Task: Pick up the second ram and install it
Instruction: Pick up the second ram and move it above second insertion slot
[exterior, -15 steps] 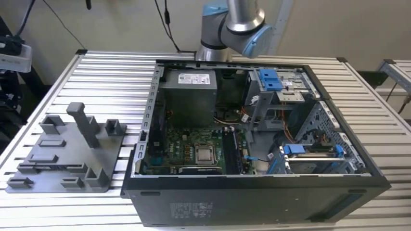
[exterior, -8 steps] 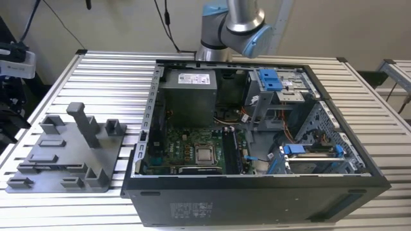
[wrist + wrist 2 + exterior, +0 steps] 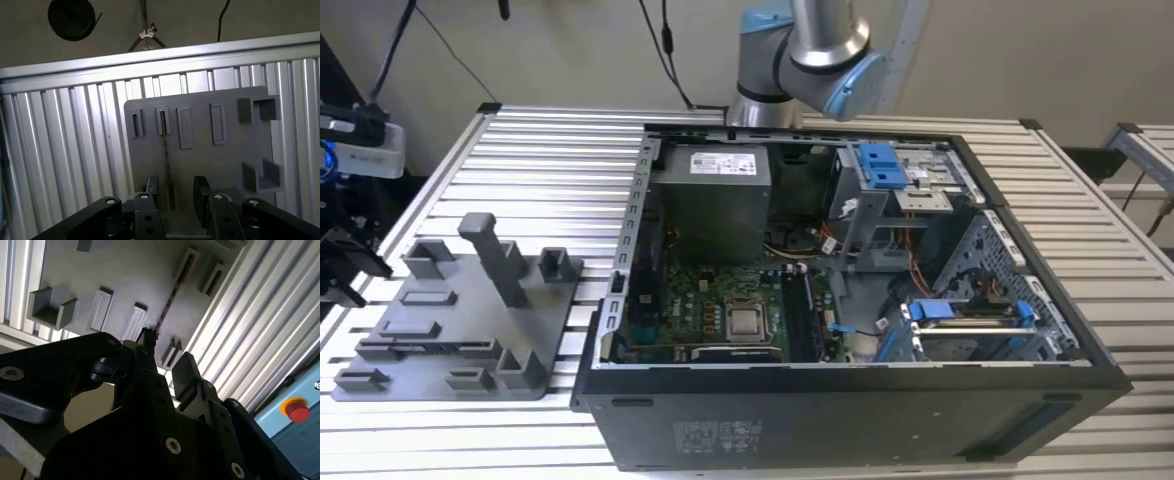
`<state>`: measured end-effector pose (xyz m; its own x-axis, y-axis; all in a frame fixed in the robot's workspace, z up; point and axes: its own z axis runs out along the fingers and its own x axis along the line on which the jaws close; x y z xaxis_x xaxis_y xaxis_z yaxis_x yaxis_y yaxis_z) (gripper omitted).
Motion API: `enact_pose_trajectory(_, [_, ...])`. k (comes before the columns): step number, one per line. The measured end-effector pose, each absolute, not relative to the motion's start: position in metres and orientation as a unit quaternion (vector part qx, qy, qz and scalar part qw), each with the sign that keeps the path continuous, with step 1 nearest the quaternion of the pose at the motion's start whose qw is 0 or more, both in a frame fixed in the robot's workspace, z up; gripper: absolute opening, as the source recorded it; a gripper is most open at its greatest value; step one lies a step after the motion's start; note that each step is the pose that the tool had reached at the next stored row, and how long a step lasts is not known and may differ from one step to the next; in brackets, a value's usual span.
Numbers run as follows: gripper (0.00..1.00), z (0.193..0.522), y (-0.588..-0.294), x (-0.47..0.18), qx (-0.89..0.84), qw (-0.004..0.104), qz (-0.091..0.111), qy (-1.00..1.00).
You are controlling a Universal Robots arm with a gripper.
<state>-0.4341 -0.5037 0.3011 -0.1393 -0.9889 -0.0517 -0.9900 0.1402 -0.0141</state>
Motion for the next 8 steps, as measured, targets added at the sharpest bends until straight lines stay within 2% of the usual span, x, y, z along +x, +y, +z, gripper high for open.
enact_pose_trajectory(8, [0.42, 0.287, -0.504, -0.431, -0.660, 0.024, 0.012, 0.751])
